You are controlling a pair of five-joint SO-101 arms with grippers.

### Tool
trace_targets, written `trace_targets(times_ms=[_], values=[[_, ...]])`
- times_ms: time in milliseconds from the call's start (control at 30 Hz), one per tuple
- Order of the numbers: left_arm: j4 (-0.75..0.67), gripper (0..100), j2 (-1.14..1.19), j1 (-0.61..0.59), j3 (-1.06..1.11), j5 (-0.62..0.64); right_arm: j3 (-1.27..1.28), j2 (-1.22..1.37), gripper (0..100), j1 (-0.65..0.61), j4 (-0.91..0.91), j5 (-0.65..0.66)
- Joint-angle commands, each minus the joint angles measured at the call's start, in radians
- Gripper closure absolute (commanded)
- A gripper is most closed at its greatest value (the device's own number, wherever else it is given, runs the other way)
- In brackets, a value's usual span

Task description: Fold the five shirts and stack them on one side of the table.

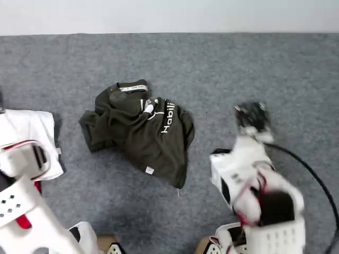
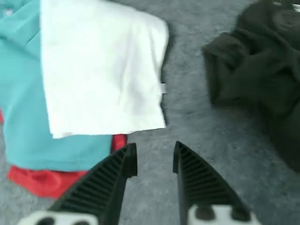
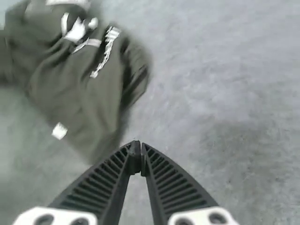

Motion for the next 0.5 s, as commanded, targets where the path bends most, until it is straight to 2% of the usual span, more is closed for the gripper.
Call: trace_targets(times_ms=[0, 267, 467], values=[[0.006, 87, -0.012, -0.094, -0.005, 0.005, -0.14, 0.217, 99.0, -0.054, 0.024, 0.123], [0.003, 87, -0.012, -0.235, -0.004, 0.0, -0.143, 0.452, 99.0, -0.22, 0.002, 0.42], [0.003, 87, -0.012, -0.239, -0.004, 0.0, -0.147, 0.661, 99.0, -0.28, -0.053, 0.471]])
